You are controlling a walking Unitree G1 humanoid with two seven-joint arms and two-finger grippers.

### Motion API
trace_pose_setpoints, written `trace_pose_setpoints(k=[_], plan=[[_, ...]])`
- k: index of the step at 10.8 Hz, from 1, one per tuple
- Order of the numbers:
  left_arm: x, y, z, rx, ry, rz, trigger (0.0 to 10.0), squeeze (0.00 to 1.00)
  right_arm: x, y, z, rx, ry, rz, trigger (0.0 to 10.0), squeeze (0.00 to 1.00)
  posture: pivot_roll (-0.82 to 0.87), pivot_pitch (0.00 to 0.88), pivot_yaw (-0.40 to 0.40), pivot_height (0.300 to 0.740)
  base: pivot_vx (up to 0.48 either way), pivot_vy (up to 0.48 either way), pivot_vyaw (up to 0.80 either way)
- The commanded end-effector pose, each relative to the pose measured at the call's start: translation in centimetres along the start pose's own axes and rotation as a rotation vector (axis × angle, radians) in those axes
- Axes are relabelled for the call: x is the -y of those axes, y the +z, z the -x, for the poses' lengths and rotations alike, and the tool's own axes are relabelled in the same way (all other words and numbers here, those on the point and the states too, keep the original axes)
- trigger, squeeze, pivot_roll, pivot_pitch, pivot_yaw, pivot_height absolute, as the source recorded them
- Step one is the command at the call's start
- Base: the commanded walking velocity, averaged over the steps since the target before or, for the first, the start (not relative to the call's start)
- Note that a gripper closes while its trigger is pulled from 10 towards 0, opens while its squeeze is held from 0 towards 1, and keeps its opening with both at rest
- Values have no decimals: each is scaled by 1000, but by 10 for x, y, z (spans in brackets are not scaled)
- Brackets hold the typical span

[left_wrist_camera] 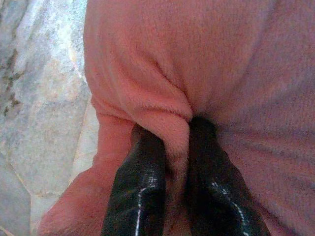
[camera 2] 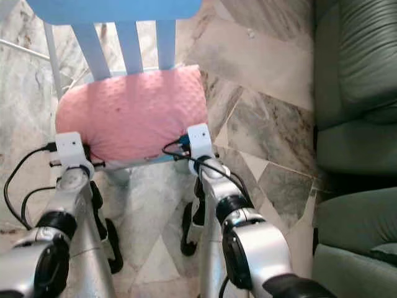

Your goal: Move the pillow to the sofa

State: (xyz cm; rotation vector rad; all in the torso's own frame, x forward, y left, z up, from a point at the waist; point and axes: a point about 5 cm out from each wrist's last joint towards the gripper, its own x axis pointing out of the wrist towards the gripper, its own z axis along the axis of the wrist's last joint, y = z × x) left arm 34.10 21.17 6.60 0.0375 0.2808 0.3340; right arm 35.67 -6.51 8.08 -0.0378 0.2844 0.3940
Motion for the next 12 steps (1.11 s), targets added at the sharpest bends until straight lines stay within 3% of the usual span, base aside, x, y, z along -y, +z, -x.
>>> trace_pose_setpoints(k=[1, 4, 5, 7, 8, 10, 11, 12], plan=[[0, -14, 2, -73, -11, -11, 0, 0, 6, -12, 3, -52, -19, -25, 0, 0, 70, 375, -177, 535, 0, 0, 0], [0, 0, 2, 24, -56, -43, 0, 0, 17, -2, 5, 24, -31, -31, 0, 0, 90, 253, -144, 535, 0, 0, 0], [-2, 0, 4, 52, -61, -42, 0, 0, 21, -7, 8, 38, -35, -40, 0, 0, 93, 229, -137, 535, 0, 0, 0], [-12, -4, 18, 113, -55, -40, 0, 0, 36, -28, 24, 71, -59, -59, 0, 0, 91, 101, -111, 535, 0, 0, 0], [-10, -4, 27, 139, -69, -34, 0, 0, 42, -31, 31, 104, -76, -52, 0, 0, 96, 72, -106, 535, 0, 0, 0], [-4, -2, 60, 224, -121, -38, 0, 0, 50, -31, 56, 251, -117, 7, 0, 0, 107, 12, -95, 535, 0, 0, 0], [-1, -9, 81, 243, -162, -45, 0, 0, 51, -28, 76, 330, -161, 44, 0, 0, 99, 0, -80, 535, 0, 0, 0], [0, -15, 91, 239, -178, -48, 0, 0, 53, -29, 87, 352, -191, 33, 0, 0, 92, 0, -78, 535, 0, 0, 0]])
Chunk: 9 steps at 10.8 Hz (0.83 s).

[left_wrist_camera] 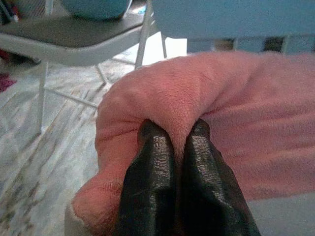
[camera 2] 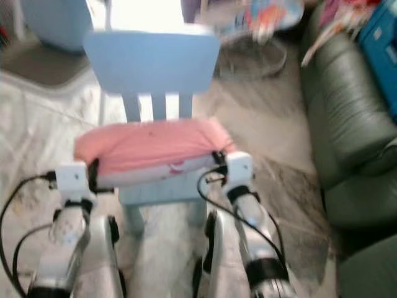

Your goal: Move the pillow to the sofa

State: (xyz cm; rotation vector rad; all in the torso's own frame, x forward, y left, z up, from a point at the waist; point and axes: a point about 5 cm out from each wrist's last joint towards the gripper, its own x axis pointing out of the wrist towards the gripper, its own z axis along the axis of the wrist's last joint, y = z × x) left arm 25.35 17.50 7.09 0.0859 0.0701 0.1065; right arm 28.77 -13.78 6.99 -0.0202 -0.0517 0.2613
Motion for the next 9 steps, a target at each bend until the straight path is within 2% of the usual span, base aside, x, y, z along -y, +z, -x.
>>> trace_pose_setpoints(k=[1, 2, 3, 4, 6, 8, 9], plan=[[-3, 2, 3, 13, -8, -26, 0, 0, 13, 5, 7, 17, -64, 4, 0, 0, 80, 0, -75, 535, 0, 0, 0], [0, 2, 6, -5, -52, -33, 4353, 0, 12, 3, 16, 3, -53, 19, 3961, 0, 76, 0, -74, 535, 0, 0, 0], [8, 7, 9, -20, -124, -8, 10000, 0, 9, 5, 24, -9, -63, -21, 10000, 0, 66, 0, -69, 545, 0, 0, 0], [9, 8, 9, -12, -120, -19, 10000, 0, 9, 7, 24, -13, -65, -30, 10000, 0, 60, 0, -68, 554, 0, 0, 0], [18, 5, 5, -48, -127, 23, 10000, 0, 5, 11, 27, -26, -42, -28, 10000, 0, 50, 0, -89, 583, 0, 0, 0], [25, 5, 6, -59, -177, 83, 10000, 0, 10, 16, 23, -30, -44, -22, 10000, 0, 44, 0, -95, 607, 0, 0, 0], [29, 5, 2, -71, -181, 68, 10000, 0, 12, 19, 18, -31, -39, -15, 10000, 0, 40, 0, -97, 626, 0, 0, 0]])
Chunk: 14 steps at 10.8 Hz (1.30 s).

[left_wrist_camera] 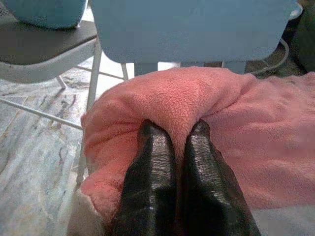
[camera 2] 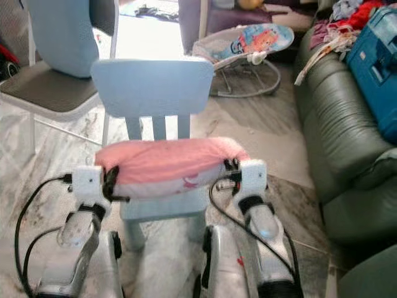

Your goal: Move the pillow to the sofa

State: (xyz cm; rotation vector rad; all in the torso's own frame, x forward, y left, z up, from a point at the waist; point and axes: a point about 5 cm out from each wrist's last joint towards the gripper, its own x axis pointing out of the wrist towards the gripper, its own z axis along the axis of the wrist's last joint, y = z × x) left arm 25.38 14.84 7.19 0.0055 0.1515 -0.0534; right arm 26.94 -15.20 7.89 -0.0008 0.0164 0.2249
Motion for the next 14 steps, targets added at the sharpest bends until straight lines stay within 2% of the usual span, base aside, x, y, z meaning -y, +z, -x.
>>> trace_pose_setpoints(k=[1, 3, 4, 5, 6, 7, 8, 10, 14], plan=[[3, 3, -3, 1, -12, -8, 10000, 0, 2, 10, -2, 31, -2, 12, 10000, 0, 39, 0, -94, 641, 0, 0, 0], [6, 0, -5, -42, -65, 34, 10000, 0, 2, 11, -2, 24, -10, 6, 10000, 0, 39, 0, -91, 679, 0, 0, 0], [6, 2, -4, -44, -46, -7, 10000, 0, 2, 10, -3, 20, -17, -2, 10000, 0, 39, 0, -89, 703, 0, 0, 0], [8, 3, -6, -53, -62, 19, 10000, 0, 3, 11, -4, 18, -30, -17, 10000, 0, 38, 0, -88, 723, 0, 0, 0], [10, 4, -5, -50, -90, 8, 10000, 0, 4, 10, -5, 15, -36, -20, 10000, 0, 40, 0, -84, 732, 0, 0, 0], [12, 6, -5, -58, -117, 35, 10000, 0, 4, 10, -5, 9, -44, -27, 10000, 0, 41, 0, -81, 740, 0, 0, 0], [10, 8, -7, -42, -106, 5, 10000, 0, 3, 9, -6, 5, -49, -32, 10000, 0, 40, 0, -78, 740, 0, 0, 0], [14, 9, -8, -44, -138, 34, 10000, 0, 4, 9, -7, 4, -52, -32, 10000, 0, 40, 0, -76, 740, 0, 0, 0], [21, 10, -5, -35, -196, 13, 10000, 0, 5, 6, -7, -19, -68, -61, 10000, 0, 41, 0, -79, 740, 0, 0, 0]])
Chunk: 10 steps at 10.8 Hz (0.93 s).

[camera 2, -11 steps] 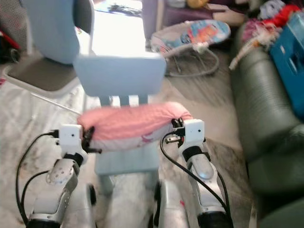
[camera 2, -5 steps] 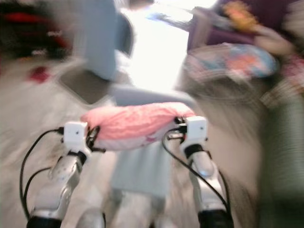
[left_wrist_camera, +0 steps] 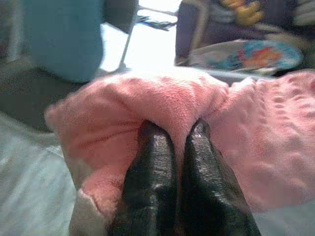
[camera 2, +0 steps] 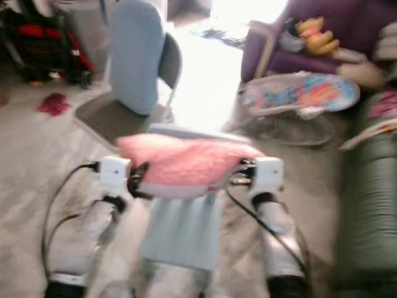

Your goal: Move the pillow to the sofa

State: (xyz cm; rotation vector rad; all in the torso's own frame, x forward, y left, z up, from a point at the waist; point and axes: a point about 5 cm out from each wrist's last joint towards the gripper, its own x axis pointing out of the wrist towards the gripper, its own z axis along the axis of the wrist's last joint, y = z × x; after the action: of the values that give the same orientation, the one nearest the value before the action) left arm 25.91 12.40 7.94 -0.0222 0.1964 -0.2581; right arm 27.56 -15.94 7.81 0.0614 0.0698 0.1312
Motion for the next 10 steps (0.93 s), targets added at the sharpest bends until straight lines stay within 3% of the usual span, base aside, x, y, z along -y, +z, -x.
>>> trace_pose_setpoints(k=[1, 10], plan=[[-3, 2, 2, 11, 5, 2, 10000, 0, -5, 6, -2, 20, 26, 7, 10000, 0, 40, 0, -79, 740, 0, 0, 0], [1, 1, 5, -7, -20, 10, 10000, 0, -3, 1, 1, -8, 7, -4, 10000, 0, 33, 5, -75, 740, -316, 0, 0]])
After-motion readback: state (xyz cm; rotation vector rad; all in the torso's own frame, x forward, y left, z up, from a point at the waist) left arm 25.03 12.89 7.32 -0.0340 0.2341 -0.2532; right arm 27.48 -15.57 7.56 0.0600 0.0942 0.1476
